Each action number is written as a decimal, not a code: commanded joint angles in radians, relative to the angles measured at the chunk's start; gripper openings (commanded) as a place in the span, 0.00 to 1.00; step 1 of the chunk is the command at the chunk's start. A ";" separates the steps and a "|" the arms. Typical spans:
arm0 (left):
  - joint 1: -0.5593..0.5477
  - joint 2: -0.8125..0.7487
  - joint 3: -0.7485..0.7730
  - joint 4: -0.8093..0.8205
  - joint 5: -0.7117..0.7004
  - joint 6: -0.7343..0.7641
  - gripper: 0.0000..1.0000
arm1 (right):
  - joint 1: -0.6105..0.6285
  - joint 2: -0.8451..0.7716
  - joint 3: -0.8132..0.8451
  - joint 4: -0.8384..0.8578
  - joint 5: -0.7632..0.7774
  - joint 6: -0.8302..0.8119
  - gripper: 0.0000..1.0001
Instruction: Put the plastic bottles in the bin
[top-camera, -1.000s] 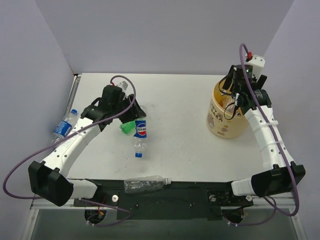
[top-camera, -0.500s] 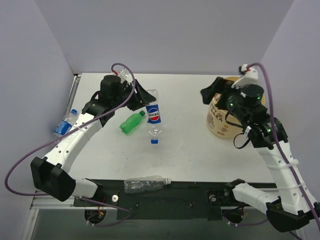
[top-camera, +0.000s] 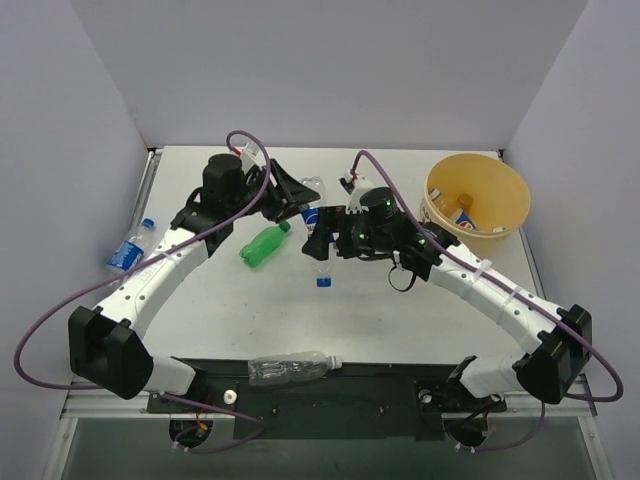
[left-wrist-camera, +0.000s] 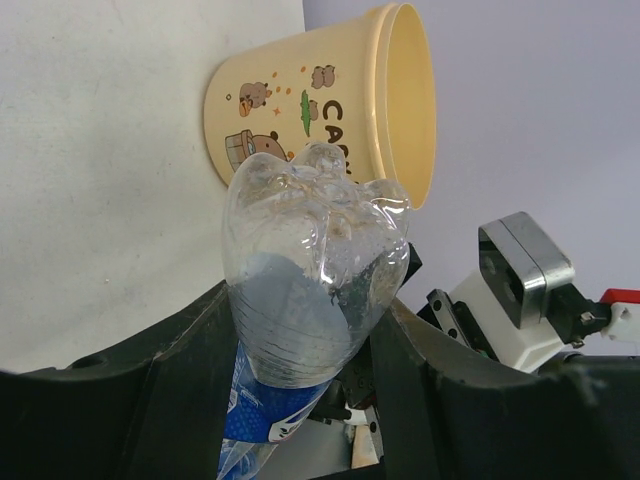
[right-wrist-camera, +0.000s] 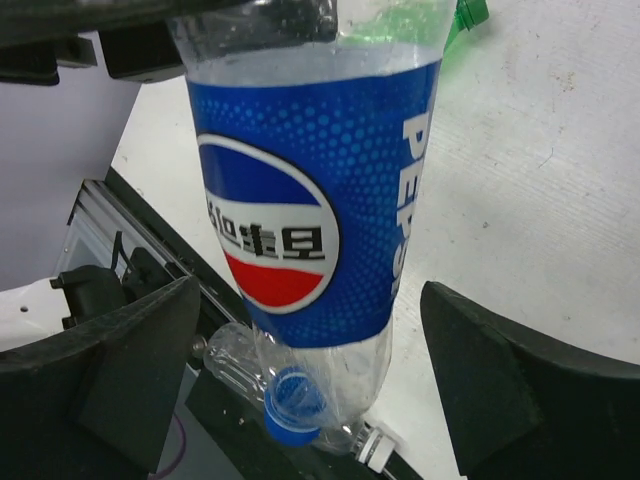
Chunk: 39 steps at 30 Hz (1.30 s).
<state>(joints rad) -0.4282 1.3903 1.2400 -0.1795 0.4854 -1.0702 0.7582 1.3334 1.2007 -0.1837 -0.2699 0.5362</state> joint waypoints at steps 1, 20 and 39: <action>0.005 -0.027 -0.005 0.068 0.030 -0.019 0.46 | 0.007 0.045 0.057 0.084 -0.008 0.024 0.79; 0.012 0.012 0.095 -0.460 -0.286 0.427 0.96 | -0.385 -0.186 0.226 -0.229 0.454 -0.114 0.19; 0.002 0.303 0.110 -0.497 -0.679 0.832 0.95 | -0.689 0.033 0.318 -0.269 0.762 -0.203 0.77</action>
<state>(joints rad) -0.4240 1.6466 1.2984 -0.6682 -0.1497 -0.3115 0.0715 1.3846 1.4796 -0.4103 0.4290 0.3389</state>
